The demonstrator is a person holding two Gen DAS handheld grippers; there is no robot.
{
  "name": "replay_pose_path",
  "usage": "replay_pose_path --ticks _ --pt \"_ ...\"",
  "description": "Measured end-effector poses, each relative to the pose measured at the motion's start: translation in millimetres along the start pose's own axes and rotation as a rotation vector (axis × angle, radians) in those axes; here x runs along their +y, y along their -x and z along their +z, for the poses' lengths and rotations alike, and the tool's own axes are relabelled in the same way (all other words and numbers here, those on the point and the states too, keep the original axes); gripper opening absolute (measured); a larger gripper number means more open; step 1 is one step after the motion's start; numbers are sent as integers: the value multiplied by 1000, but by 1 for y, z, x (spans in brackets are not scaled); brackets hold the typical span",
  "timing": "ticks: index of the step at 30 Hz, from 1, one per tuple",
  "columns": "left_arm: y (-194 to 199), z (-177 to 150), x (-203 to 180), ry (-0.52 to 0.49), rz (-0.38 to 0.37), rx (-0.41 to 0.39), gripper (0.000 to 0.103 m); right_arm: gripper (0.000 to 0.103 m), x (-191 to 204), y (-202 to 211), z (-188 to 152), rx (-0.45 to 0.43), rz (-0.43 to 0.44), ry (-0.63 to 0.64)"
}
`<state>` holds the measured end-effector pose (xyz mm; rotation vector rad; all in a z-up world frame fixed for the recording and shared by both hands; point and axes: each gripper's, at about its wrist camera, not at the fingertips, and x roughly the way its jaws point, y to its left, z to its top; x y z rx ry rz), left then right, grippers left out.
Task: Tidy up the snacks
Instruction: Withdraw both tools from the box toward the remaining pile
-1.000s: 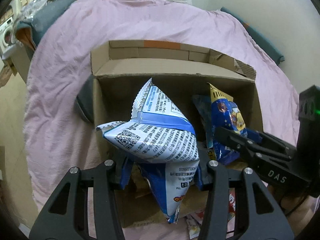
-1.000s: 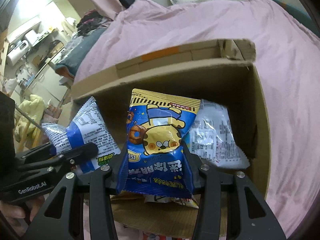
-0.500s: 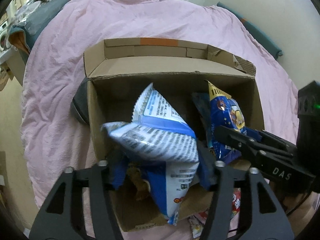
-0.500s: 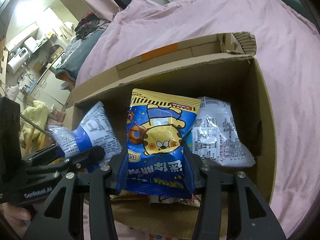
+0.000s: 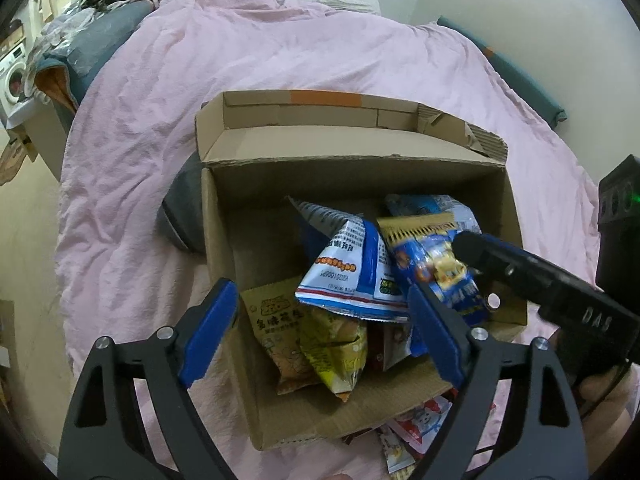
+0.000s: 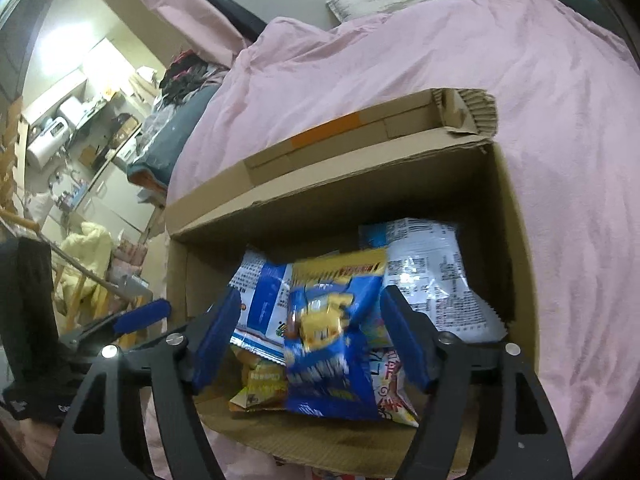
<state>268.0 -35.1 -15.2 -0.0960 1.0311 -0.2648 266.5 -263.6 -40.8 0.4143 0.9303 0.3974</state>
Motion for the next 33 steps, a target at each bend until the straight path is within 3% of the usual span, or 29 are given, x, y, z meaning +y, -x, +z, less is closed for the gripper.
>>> replay_pose_path --ticks 21,29,33 --pt "30 -12 4 30 16 -49 85 75 -6 23 -5 -14 -6 -26" --pt "52 -41 8 35 42 -65 85 75 8 49 -21 -33 -34 15" --pt "62 -60 4 -7 74 -75 85 75 16 55 -35 -35 -101 84"
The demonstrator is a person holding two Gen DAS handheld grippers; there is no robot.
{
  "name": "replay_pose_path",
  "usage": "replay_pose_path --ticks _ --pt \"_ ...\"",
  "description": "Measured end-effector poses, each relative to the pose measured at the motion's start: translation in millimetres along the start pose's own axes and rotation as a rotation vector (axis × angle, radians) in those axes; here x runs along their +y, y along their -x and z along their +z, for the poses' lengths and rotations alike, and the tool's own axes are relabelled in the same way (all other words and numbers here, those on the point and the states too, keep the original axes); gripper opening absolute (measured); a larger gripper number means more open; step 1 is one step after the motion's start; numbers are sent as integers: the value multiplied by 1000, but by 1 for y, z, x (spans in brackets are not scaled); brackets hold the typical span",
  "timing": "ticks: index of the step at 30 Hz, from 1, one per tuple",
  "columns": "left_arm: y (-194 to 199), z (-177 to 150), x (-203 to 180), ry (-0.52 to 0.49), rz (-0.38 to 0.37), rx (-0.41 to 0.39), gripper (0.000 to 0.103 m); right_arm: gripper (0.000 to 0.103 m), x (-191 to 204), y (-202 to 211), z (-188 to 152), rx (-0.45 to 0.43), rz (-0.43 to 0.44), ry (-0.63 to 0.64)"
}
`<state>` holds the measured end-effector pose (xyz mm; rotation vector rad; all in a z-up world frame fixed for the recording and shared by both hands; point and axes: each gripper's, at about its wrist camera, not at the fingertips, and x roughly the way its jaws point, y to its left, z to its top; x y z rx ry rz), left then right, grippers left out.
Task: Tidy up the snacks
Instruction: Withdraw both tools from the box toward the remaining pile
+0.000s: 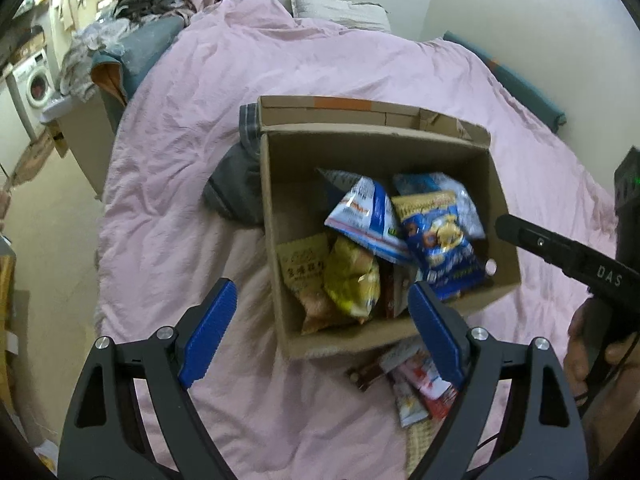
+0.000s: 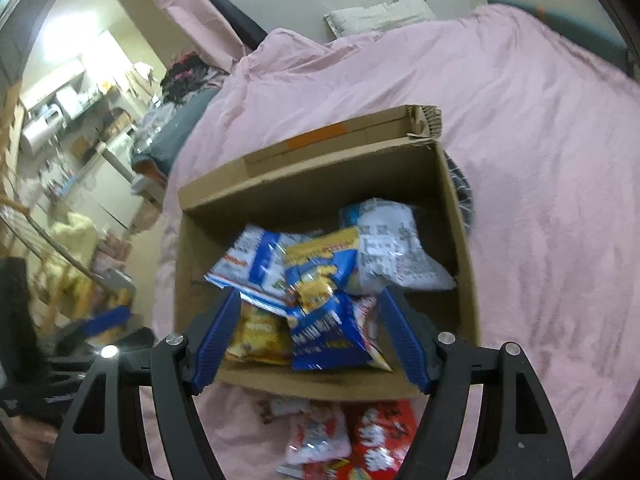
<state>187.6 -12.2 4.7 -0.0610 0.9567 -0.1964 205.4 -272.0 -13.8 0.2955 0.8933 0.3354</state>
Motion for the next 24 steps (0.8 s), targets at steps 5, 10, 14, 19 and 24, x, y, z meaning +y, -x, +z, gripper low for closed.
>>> replay_pose_path --ticks 5,10,14,19,24 --pt "11 -17 9 45 -4 11 85 84 2 10 -16 7 -15 6" --pt "17 -33 12 74 -6 14 85 88 1 18 -30 28 -26 -12" --pt "16 -53 5 83 -16 43 85 92 -5 24 -45 55 -50 -31" --pt "14 -74 -4 78 -25 73 85 92 -19 38 -63 71 -68 -61" --pt "11 -88 -7 84 -16 94 85 92 -39 55 -75 64 -86 -113"
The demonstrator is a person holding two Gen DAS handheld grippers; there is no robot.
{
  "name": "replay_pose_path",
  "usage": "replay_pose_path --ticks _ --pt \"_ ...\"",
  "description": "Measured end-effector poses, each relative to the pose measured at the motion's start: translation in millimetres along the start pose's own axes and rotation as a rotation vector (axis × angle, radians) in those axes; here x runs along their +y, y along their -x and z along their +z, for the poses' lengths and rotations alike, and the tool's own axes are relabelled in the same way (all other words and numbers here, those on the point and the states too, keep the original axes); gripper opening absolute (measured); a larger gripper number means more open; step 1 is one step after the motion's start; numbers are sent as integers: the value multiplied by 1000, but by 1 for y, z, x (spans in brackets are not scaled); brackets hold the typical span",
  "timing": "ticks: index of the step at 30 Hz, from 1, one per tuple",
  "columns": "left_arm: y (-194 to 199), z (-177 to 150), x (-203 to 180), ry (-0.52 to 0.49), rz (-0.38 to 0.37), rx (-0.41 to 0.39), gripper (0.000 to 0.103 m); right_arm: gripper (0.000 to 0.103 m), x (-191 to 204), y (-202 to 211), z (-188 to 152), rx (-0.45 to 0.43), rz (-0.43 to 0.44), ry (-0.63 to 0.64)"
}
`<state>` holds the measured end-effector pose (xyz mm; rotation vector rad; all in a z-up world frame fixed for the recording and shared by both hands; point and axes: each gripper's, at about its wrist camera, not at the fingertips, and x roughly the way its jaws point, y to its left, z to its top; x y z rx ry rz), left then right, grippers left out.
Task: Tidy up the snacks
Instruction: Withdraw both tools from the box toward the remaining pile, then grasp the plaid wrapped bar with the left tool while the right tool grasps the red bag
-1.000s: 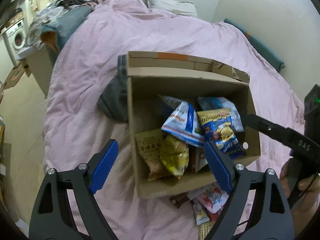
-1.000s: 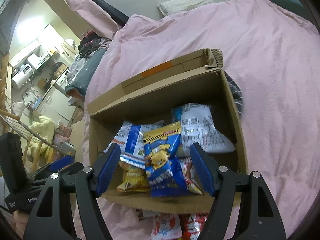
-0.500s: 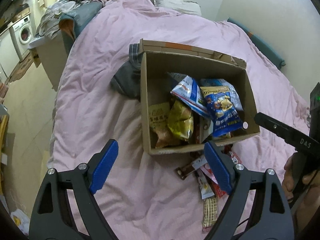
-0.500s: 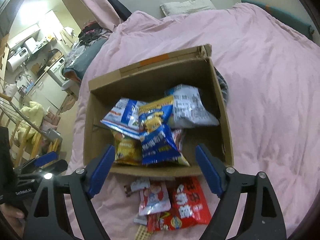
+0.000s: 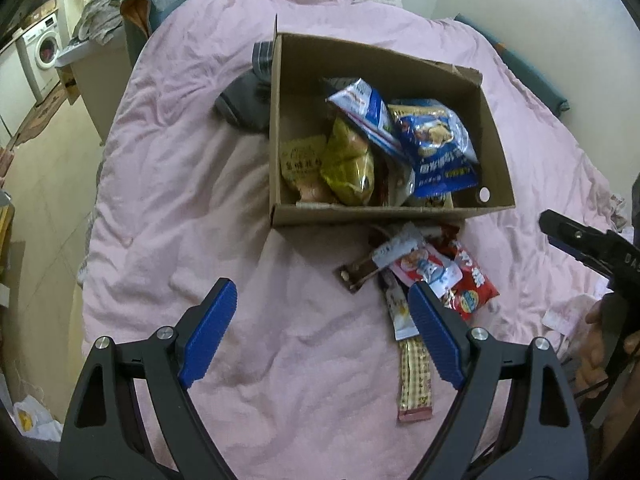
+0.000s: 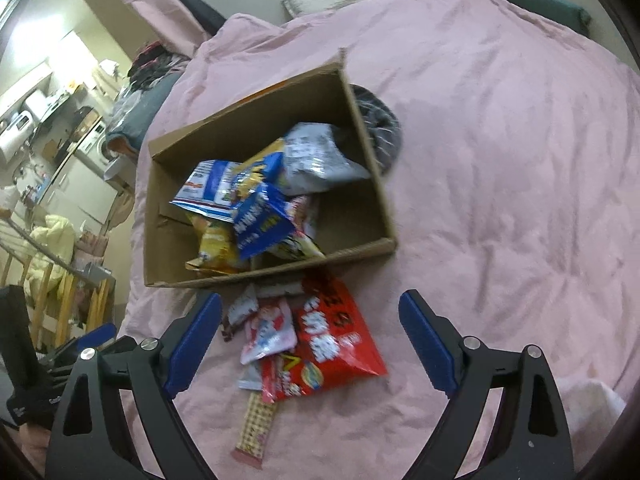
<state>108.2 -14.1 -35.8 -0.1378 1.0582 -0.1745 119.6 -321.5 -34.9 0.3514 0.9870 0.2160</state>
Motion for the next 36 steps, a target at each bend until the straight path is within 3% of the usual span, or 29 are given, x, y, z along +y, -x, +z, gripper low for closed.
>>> replay_pose_path --ticks 5,10,13,17,21,24,26,31,36 --pt "-10 -9 -8 -11 0 36 85 92 -17 5 -4 3 -5 -59" --pt "-39 -31 -34 -51 -76 178 85 92 -27 4 -4 12 -4 -101" --pt "-53 -50 -58 -108 -92 232 73 92 -26 1 -3 21 0 -113" --pt "-71 -68 -86 -179 -116 302 50 92 -21 -1 -2 25 -5 -97" --pt "-84 -76 -98 -216 -94 322 47 92 -20 -3 -4 31 -14 -90" --pt "-90 -80 -100 -224 -86 356 30 92 -21 -4 -4 36 -20 -93" --pt "-89 -81 -99 -233 -82 359 25 92 -22 -6 -4 39 -28 -95" --pt "-80 -82 -93 -220 -111 380 23 92 -25 -11 -4 49 -55 -97" --pt "-48 -79 -84 -210 -137 322 23 92 -29 -21 -5 87 -71 -111"
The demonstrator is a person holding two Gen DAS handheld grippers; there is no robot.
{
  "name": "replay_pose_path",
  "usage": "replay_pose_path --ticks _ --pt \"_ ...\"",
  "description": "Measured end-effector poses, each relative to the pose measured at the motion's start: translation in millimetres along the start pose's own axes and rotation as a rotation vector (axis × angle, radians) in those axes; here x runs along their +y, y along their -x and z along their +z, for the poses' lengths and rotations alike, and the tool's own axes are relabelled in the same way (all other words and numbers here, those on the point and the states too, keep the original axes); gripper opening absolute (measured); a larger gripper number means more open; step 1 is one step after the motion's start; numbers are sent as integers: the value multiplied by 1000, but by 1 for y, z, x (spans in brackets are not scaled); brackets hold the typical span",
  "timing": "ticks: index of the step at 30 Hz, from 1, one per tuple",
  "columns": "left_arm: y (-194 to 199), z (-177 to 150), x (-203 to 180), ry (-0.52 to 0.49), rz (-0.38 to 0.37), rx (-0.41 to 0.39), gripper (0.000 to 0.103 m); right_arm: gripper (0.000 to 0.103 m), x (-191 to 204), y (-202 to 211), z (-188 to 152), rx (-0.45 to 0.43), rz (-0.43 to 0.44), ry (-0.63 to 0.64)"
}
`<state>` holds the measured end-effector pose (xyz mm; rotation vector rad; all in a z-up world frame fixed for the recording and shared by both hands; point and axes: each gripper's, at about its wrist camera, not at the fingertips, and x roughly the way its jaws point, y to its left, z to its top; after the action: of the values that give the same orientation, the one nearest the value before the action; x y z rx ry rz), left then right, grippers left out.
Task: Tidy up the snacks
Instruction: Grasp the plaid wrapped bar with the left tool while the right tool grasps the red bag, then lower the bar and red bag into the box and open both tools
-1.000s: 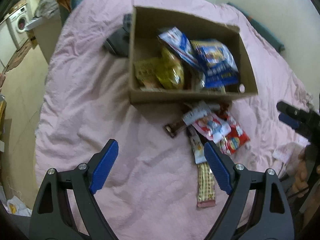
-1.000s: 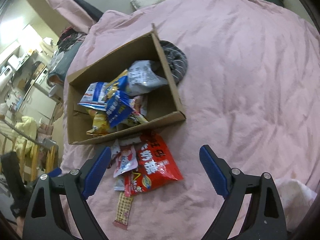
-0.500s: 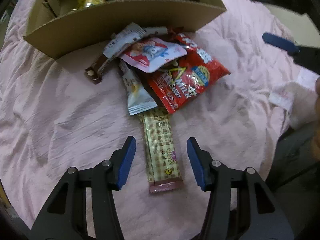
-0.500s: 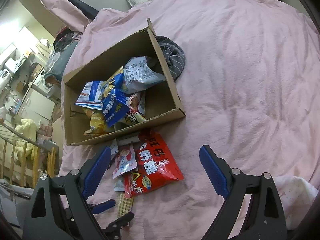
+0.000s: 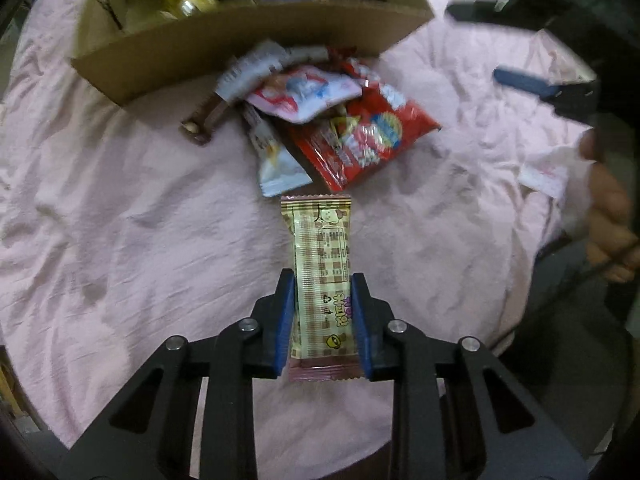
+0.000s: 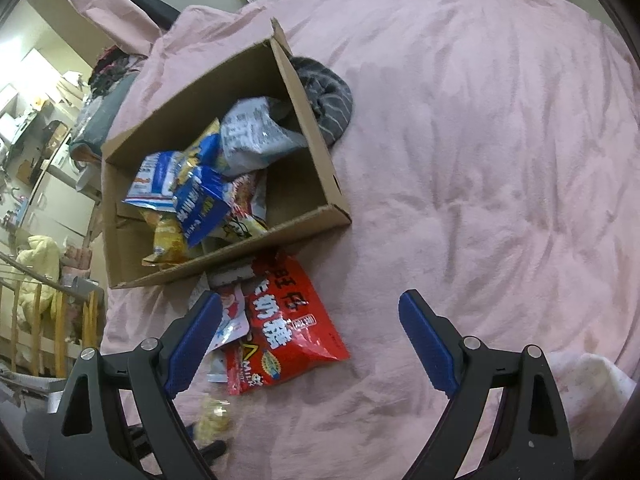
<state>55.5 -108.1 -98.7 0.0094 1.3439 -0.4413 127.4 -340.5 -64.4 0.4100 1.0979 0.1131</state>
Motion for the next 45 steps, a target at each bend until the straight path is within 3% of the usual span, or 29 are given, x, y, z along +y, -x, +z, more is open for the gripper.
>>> replay_pose_path --ticks 4,6,9,13,17,22,24,27,30,34,38,45 --pt "31 -1 22 61 -3 -94 23 90 -3 -22 -4 96 -80 -6" --pt "43 1 39 107 38 -149 23 78 -5 -37 -6 158 -65 -28" --pt "54 5 63 192 63 -192 23 75 -4 -57 -8 226 -49 -42" --pt "59 12 91 308 36 -200 23 74 8 -75 -9 267 -40 -7" --pt "63 9 105 363 21 -200 23 71 22 -93 -12 310 -59 57" --pt "69 12 110 390 17 -221 23 51 31 -95 -15 321 -22 92" --pt "69 13 111 385 45 -235 23 36 35 -88 -19 319 12 118" --pt "65 16 116 380 80 -235 23 29 45 -72 -27 286 -18 200" --pt "60 25 116 316 226 -263 23 25 48 -59 -37 270 -21 220" --pt "59 26 123 372 145 -244 23 24 37 -31 -44 211 -42 170" --pt "65 28 116 367 141 -272 23 24 26 7 -45 135 -38 132" --pt "73 27 117 371 168 -308 23 24 21 55 -30 27 82 78"
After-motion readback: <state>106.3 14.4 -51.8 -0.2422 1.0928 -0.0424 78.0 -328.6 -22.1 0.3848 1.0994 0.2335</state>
